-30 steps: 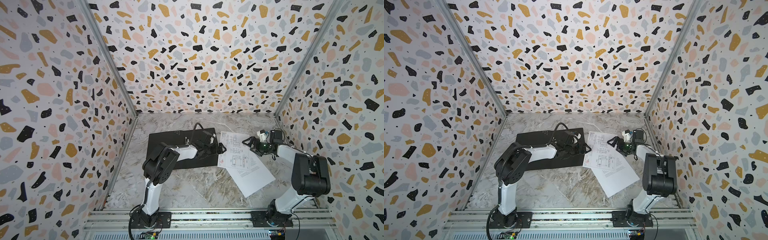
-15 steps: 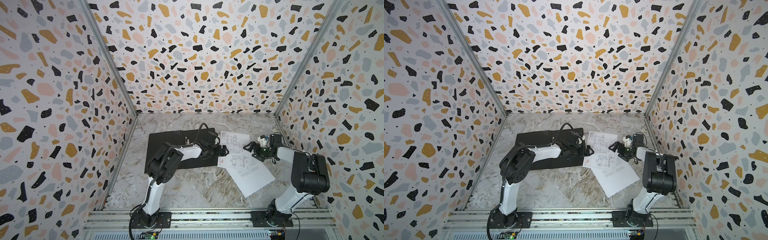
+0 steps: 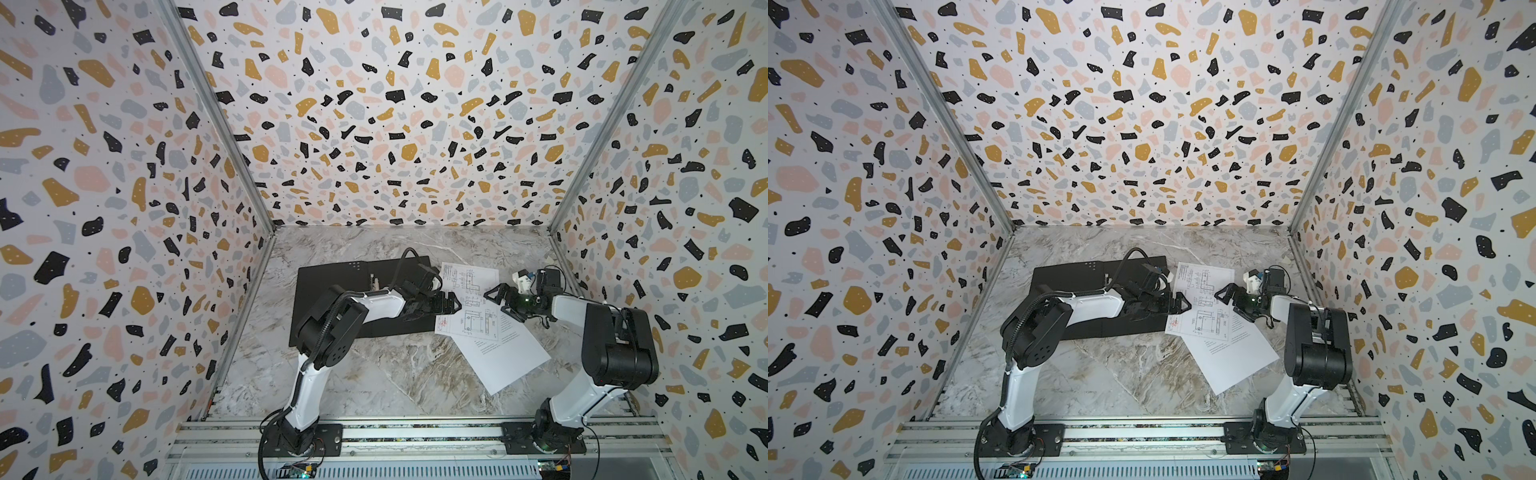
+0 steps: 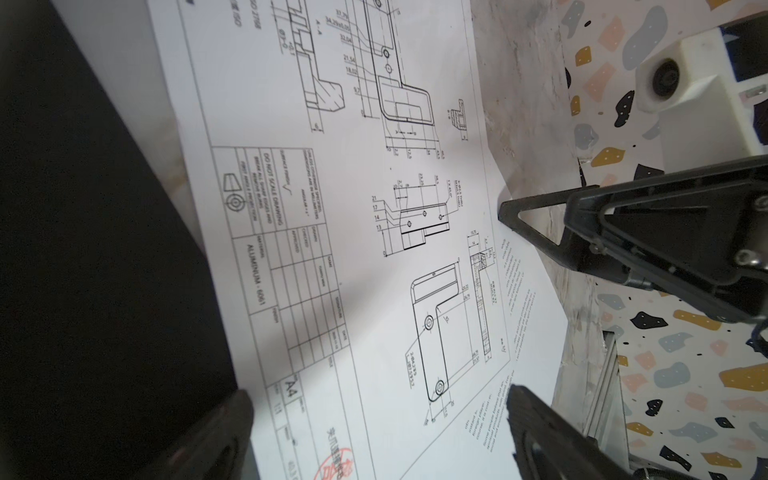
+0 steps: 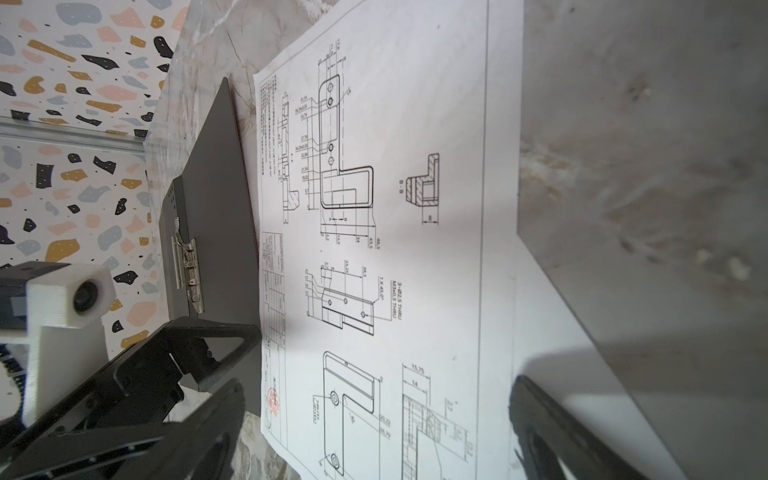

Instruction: Put the files into the folder

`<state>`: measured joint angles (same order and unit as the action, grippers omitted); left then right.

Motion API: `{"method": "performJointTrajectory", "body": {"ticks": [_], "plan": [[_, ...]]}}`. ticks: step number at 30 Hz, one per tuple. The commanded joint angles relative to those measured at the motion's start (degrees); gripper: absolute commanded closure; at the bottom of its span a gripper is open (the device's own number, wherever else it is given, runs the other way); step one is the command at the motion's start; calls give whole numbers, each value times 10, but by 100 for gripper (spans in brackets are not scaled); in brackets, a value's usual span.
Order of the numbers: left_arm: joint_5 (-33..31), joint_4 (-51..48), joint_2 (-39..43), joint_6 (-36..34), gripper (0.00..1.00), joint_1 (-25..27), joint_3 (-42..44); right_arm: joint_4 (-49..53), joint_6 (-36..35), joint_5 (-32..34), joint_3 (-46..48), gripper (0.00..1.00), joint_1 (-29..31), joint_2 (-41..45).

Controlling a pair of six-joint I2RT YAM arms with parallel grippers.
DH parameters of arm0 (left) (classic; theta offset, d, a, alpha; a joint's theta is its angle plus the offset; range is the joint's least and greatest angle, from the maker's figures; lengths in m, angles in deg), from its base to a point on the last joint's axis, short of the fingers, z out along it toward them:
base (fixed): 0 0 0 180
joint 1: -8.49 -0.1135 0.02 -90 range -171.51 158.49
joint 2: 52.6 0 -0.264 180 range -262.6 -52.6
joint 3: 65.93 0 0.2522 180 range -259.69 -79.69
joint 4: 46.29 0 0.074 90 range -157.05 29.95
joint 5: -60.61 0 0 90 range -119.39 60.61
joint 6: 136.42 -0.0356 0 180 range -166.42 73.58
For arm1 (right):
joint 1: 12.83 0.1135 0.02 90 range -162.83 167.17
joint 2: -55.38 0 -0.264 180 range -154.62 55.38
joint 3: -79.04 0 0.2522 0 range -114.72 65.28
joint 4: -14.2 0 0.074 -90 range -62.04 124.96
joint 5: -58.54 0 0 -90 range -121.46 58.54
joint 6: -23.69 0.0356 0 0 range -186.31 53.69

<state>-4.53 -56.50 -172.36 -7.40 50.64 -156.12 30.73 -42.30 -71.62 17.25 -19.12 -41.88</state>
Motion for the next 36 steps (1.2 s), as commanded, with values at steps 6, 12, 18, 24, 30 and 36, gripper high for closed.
{"method": "performJointTrajectory", "body": {"ticks": [6, 12, 18, 24, 30, 36], "plan": [[35, 84, 16, 63, 3, 3, 33, 1, 20, -26, 22, 0, 10, -4], [29, 82, 37, 64, 3, 3, 33, -1, 27, -43, 10, 1, 18, -1], [14, 68, 53, 52, 3, 0, 48, 2, 32, -45, -5, 1, 30, -3], [0, 52, 71, 36, 3, -9, 67, 7, 28, -39, -16, 1, 43, -21], [-23, 22, 92, 13, 3, -19, 81, 14, 24, -26, -26, 1, 57, -31], [-8, 43, 107, 40, 3, -17, 116, 13, 26, -24, -28, 1, 61, -33]]}}
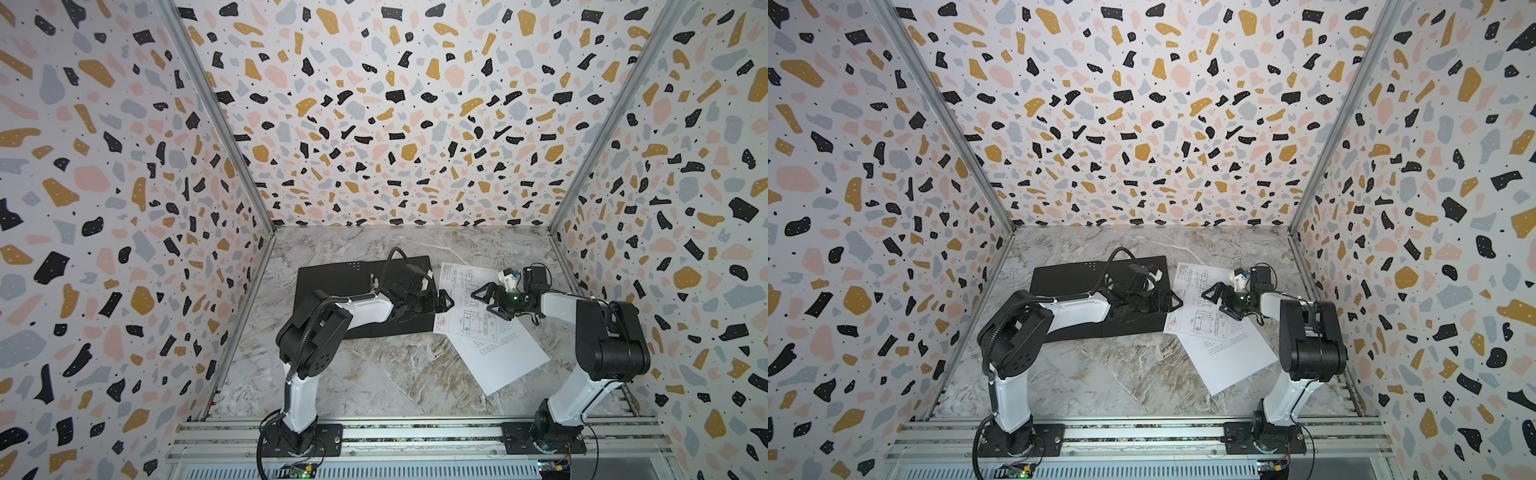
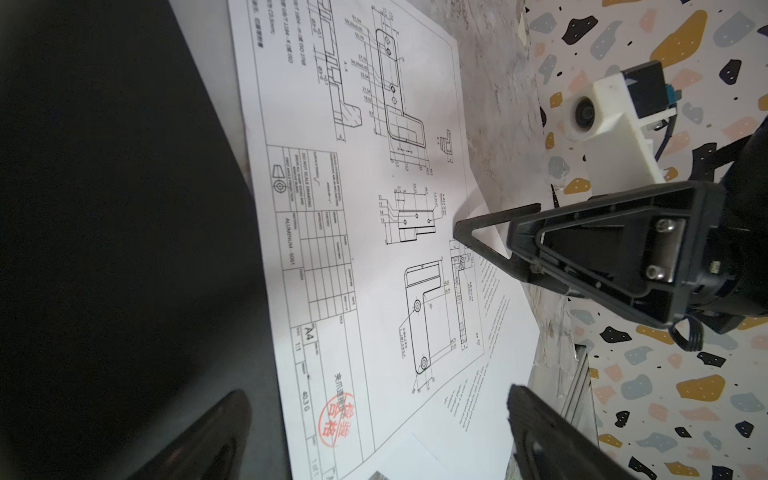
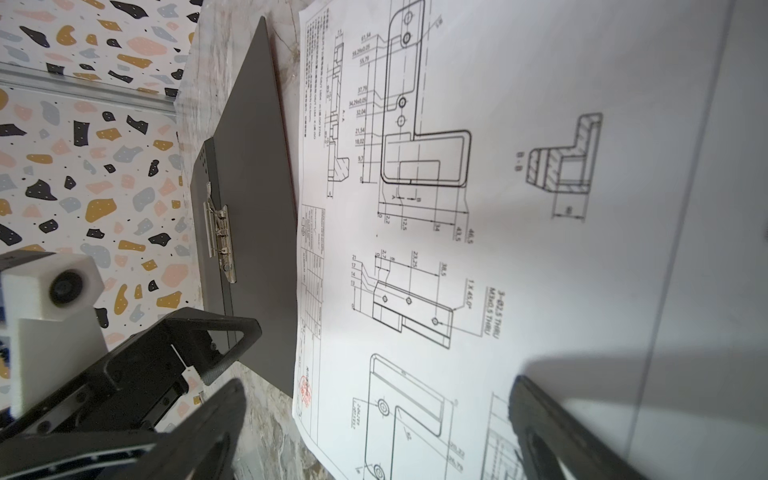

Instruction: Put the files into the folder

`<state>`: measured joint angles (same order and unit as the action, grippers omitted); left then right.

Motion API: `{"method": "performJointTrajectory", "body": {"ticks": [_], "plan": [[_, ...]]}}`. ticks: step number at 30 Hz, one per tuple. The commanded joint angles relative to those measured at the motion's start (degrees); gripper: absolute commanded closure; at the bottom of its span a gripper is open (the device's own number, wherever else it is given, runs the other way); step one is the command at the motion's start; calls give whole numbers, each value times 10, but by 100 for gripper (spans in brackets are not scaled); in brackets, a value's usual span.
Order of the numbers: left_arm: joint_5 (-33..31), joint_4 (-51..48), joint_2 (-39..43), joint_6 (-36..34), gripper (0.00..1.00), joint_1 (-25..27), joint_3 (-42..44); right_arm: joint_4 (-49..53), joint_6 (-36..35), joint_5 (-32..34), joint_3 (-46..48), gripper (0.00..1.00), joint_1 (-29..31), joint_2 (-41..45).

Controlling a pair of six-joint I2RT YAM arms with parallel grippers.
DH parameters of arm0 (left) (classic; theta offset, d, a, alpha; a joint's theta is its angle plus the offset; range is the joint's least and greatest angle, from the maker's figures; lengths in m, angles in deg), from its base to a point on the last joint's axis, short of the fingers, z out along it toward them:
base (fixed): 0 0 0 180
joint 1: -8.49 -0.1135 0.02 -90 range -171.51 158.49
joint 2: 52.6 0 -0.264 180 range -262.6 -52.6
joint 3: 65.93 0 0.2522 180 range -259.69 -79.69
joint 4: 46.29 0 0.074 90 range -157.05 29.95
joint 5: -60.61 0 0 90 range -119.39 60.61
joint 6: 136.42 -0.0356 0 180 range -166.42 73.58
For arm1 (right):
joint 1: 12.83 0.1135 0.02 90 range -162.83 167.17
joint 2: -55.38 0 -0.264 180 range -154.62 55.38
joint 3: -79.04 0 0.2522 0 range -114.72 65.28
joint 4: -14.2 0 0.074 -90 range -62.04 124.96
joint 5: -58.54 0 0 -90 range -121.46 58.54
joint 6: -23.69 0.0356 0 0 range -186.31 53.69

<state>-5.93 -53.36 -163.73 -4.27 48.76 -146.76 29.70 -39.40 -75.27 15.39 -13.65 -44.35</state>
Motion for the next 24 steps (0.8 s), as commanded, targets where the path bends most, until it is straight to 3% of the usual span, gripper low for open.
{"method": "performJointTrajectory", "body": {"ticks": [1, 24], "plan": [[12, 20, 27, 17, 3, 1, 32, 24, -3, 13, -9, 1, 6, -10], [73, 221, 66, 187, 1, 30, 199, 44, -13, 29, -17, 1, 6, -23]]}}
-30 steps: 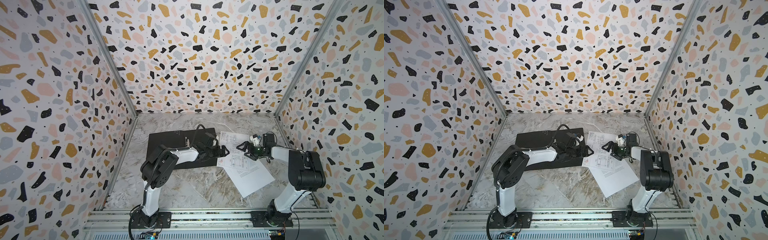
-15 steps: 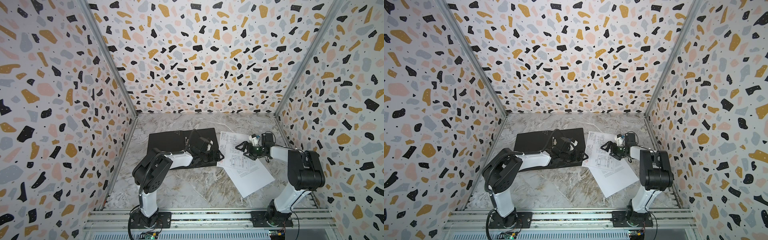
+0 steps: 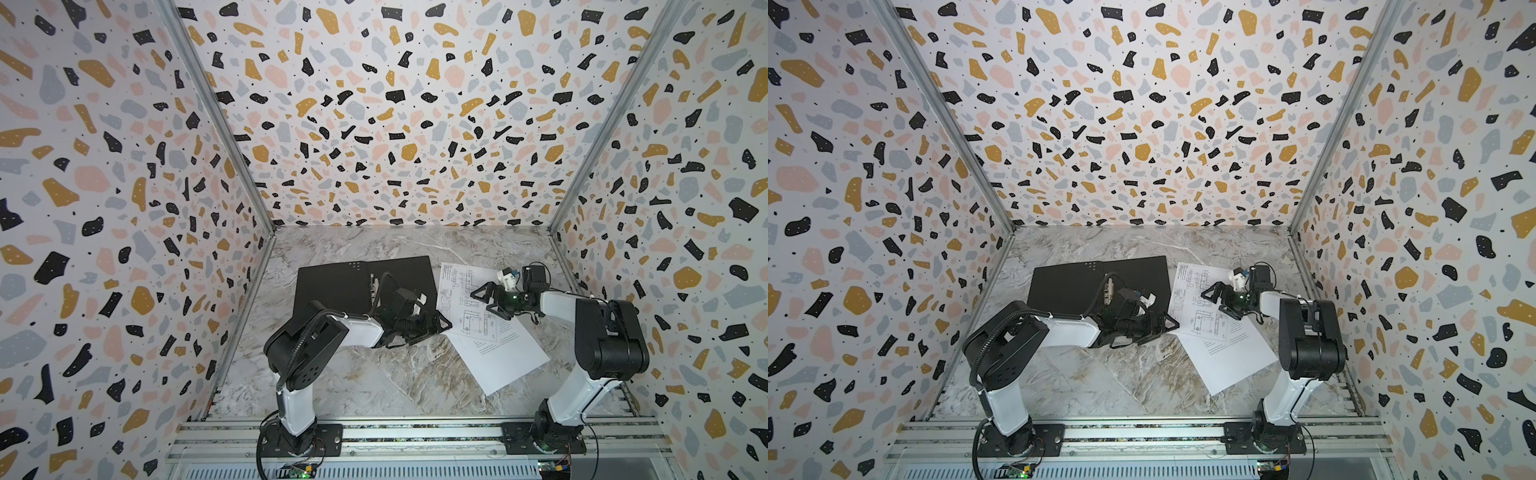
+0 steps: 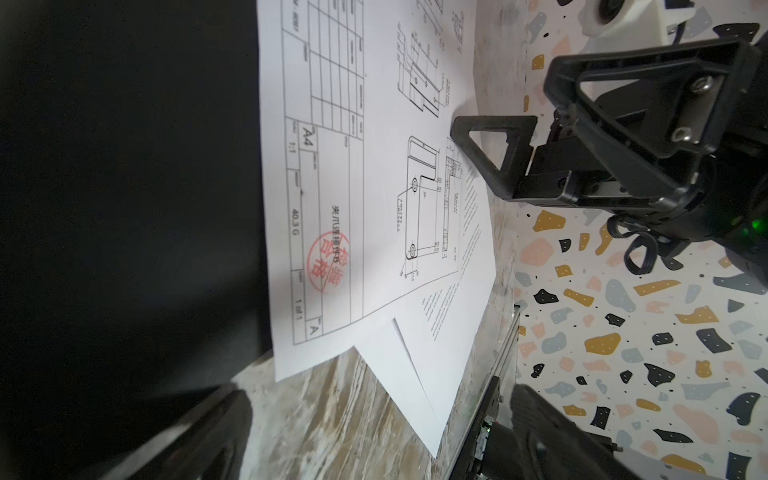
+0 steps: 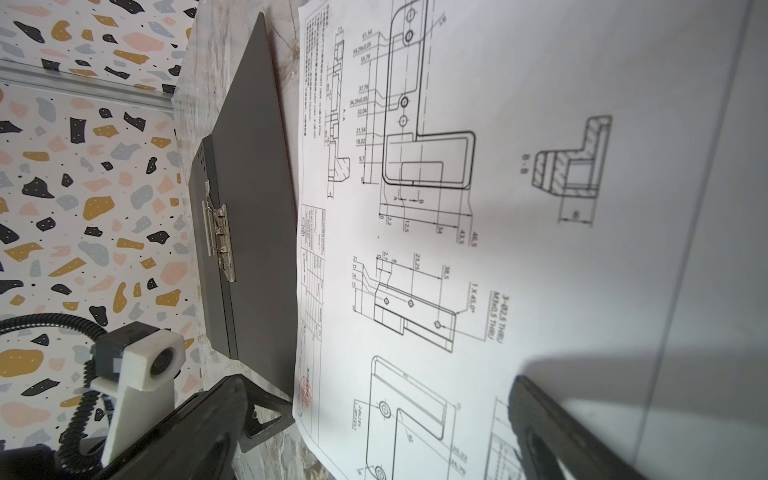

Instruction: Put the files into the folder

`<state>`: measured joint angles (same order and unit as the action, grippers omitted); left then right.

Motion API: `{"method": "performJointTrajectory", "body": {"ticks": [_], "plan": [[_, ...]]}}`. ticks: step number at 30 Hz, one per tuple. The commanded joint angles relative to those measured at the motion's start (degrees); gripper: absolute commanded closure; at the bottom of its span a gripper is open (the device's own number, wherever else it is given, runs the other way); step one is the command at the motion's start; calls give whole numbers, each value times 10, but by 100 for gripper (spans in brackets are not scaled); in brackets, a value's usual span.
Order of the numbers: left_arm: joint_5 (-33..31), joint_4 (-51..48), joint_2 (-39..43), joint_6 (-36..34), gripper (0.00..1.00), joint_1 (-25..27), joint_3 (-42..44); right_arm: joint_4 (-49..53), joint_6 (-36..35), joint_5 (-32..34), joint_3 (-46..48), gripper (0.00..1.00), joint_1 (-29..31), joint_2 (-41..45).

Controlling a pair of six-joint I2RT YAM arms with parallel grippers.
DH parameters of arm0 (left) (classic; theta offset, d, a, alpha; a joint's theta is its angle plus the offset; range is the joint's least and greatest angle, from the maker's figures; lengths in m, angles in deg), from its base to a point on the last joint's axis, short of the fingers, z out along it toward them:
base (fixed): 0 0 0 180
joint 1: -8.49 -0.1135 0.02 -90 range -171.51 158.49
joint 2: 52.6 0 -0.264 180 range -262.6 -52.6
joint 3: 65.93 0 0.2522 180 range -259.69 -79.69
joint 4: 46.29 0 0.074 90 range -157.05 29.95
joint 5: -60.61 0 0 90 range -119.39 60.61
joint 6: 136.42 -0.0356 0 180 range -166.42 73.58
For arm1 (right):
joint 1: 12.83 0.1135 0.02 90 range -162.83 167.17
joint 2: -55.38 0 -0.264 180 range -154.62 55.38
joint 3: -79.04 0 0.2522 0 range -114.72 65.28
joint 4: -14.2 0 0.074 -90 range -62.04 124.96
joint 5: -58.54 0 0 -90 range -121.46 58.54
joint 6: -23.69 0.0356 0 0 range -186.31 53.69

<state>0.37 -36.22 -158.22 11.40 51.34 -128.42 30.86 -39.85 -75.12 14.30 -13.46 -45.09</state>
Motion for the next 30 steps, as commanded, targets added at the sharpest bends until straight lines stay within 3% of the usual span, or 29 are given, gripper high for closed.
{"method": "performJointTrajectory", "body": {"ticks": [1, 13, 30], "plan": [[10, 62, 10, 35, 1, 4, 21, 33, -9, 28, -6, 1, 4, -15], [13, 186, -26, 86, 3, 4, 57, 39, -10, 32, -4, 1, 4, -13], [4, 246, -34, 116, 8, 4, 56, 46, -21, 33, 0, 1, -1, -14]]}}
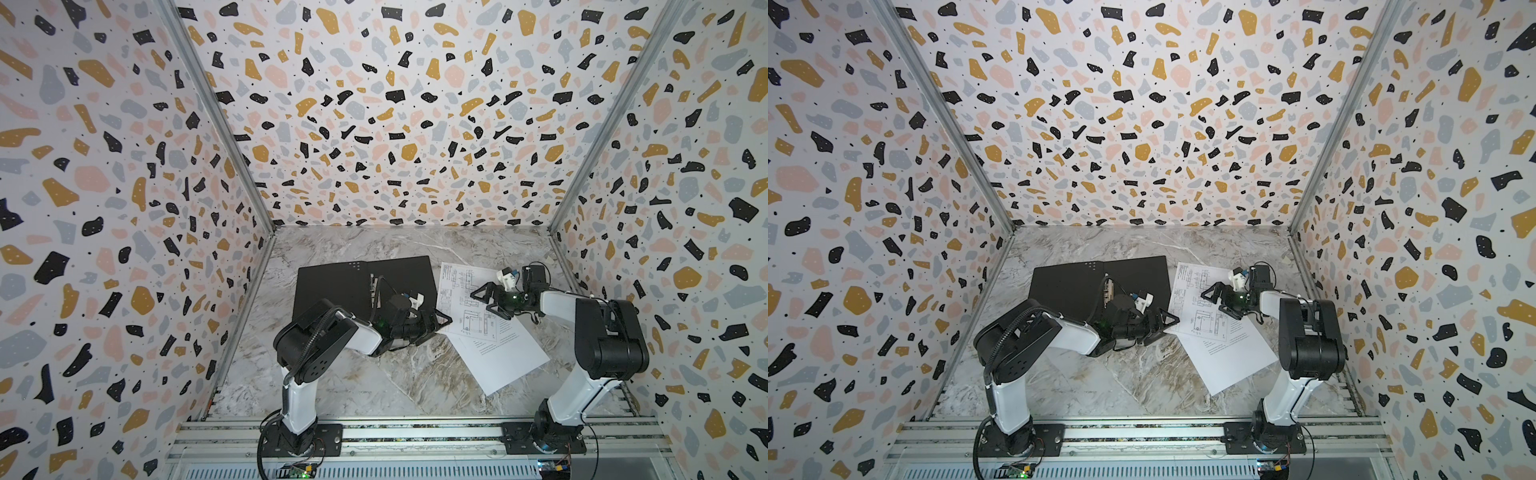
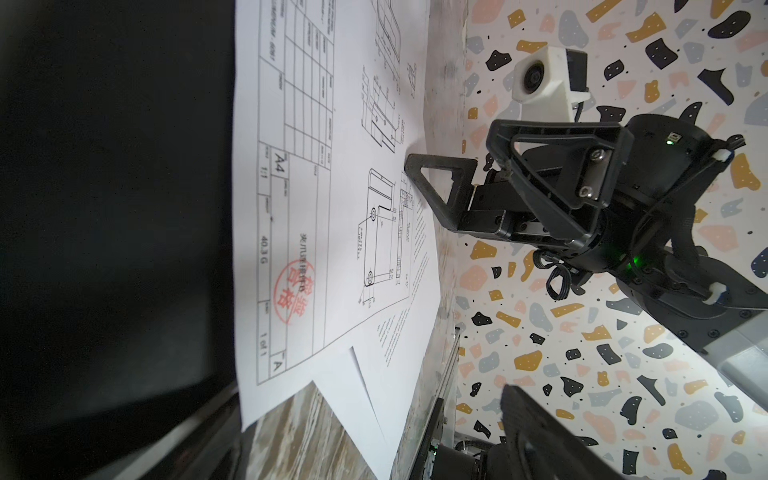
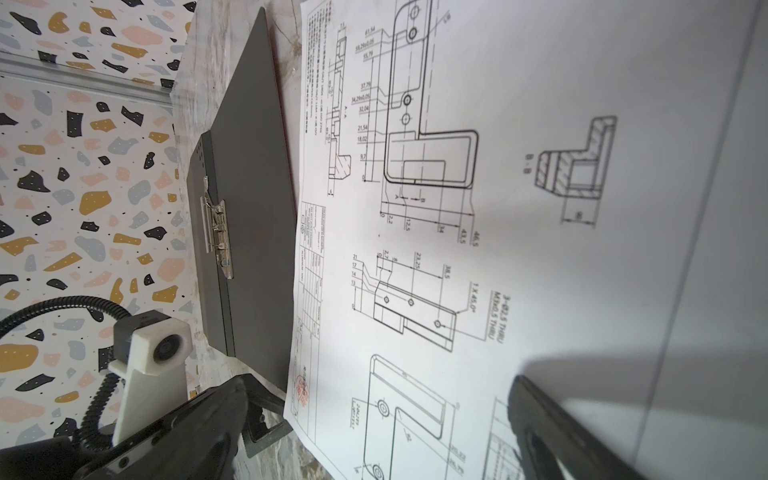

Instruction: Put the files into the folder

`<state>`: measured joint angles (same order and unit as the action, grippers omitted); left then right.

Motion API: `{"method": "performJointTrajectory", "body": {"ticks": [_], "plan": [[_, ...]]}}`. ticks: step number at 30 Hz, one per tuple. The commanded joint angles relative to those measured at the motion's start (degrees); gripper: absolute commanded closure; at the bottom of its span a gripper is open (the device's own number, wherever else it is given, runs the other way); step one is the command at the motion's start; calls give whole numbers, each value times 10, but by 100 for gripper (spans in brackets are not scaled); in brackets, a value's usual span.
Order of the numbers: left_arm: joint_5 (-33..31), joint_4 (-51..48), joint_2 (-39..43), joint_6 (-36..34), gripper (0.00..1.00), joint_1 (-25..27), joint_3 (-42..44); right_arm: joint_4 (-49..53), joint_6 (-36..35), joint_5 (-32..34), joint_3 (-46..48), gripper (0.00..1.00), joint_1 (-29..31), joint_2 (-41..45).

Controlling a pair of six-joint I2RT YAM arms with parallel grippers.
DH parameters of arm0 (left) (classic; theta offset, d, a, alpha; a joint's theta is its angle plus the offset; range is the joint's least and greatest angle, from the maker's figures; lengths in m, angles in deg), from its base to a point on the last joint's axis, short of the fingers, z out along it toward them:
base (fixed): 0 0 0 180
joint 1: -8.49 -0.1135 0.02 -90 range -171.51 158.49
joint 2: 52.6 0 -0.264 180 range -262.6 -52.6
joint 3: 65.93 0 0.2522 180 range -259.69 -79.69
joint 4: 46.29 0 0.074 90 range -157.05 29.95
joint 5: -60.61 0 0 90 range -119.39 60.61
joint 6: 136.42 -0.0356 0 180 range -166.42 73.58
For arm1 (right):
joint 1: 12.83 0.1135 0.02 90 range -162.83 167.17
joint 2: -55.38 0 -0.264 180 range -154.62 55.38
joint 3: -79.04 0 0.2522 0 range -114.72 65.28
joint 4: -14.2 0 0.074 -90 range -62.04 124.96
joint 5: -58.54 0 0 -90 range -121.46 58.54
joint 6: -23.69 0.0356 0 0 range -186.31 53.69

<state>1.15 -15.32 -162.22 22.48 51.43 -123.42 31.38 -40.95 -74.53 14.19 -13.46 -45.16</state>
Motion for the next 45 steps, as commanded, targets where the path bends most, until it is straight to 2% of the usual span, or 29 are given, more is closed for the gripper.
{"method": "performJointTrajectory", "body": {"ticks": [1, 12, 20, 26, 30, 34, 39, 45], "plan": [[-4, 40, 5, 6, 8, 4, 4, 40, -10, 26, 0, 1, 0, -13], [-4, 39, -6, 5, 17, 4, -13, 42, -10, 26, -1, 1, -2, -14], [-14, -7, -17, -34, 32, 3, -40, 39, -8, 26, 0, 2, -2, -15], [-18, -45, -35, -61, 56, 4, -69, 38, -5, 25, -3, 2, -2, -13], [-21, -80, -40, -87, 82, 4, -89, 35, -2, 23, -4, 2, -2, -8], [-33, -133, -30, -129, 98, 3, -106, 35, 1, 21, -10, 2, -2, 7], [-65, -181, 9, -169, 100, -7, -103, 38, 5, 21, -20, 2, -4, 25], [-83, -189, 72, -178, 100, -43, -52, 43, 9, 16, -33, 1, -1, 40]]}}
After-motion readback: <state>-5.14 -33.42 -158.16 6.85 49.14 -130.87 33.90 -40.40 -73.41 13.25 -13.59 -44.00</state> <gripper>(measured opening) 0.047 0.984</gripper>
